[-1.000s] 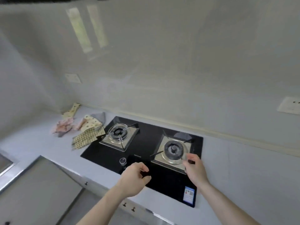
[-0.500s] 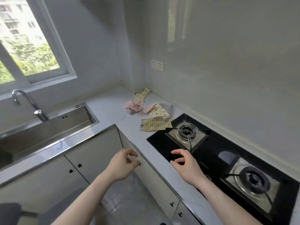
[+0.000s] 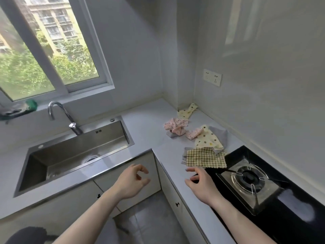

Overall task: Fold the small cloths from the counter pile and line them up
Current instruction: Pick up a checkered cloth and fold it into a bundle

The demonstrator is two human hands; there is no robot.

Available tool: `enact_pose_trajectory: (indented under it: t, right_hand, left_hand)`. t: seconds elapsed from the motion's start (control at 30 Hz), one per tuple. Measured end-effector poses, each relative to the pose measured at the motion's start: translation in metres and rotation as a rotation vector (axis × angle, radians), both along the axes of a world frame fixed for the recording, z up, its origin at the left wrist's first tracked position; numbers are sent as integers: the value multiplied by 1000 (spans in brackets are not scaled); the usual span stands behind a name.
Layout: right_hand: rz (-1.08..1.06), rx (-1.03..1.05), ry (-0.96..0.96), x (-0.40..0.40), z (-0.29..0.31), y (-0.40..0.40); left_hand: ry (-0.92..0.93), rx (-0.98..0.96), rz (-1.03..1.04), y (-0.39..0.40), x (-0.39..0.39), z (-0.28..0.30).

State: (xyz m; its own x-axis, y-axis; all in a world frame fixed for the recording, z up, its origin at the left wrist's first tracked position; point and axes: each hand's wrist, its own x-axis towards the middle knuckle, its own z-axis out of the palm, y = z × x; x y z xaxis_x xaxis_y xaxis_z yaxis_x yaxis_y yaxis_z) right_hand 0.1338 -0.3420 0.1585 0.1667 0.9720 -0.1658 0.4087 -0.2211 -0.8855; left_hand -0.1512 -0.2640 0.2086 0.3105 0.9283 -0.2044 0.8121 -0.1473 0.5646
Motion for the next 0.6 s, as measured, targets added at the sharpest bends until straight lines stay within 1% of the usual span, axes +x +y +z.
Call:
enact_pose_trajectory:
  t: [0.1,0.2,0.4,0.6]
  right_hand:
    - [11,1,-8,1,-5,24]
    - [-27,-11,-9,10,-10,46]
    - [-173,-56,-26,19,-28,83]
    - [-381,-61,-41,8,-48,144]
  left_hand:
    - [22,-24,-42,29,10,-7]
    - [25,-41,-95,68,29,-12]
    - [44,-80,-287,156,69,-31]
    - [86,-74,-535,262,103,-62]
